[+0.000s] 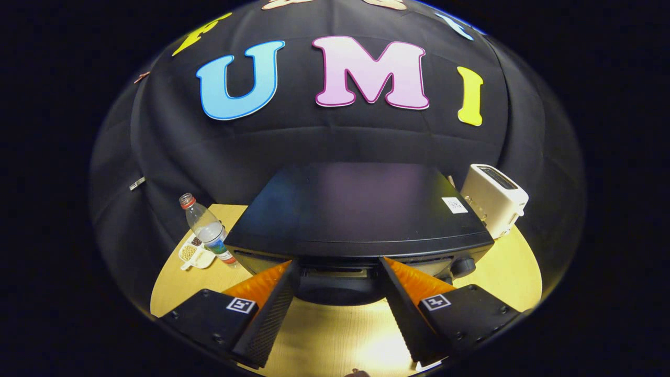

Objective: Open the toaster oven, put the food inside, and close the toaster oven door.

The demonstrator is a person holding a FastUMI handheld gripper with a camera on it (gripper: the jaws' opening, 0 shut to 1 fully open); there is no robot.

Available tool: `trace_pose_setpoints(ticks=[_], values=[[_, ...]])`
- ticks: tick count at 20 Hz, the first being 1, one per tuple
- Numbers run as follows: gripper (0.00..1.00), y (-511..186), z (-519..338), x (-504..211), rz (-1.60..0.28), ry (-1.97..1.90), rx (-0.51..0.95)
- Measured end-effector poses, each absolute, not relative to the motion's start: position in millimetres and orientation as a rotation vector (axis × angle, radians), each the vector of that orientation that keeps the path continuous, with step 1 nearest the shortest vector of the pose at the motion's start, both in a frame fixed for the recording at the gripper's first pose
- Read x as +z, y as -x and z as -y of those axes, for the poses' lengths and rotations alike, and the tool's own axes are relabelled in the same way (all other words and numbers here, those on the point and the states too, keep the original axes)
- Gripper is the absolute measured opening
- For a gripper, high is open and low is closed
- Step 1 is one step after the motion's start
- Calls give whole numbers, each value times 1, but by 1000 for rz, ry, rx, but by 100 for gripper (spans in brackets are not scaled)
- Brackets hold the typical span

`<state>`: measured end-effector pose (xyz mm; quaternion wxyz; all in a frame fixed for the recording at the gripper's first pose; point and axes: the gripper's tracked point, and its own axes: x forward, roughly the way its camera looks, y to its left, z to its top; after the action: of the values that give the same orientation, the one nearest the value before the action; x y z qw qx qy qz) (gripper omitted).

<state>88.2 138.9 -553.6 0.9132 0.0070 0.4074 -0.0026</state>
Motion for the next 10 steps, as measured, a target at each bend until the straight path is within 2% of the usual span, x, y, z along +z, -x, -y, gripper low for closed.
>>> trace_pose_setpoints(ticks=[10], values=[[99, 3, -137, -572, -982, -2, 32]])
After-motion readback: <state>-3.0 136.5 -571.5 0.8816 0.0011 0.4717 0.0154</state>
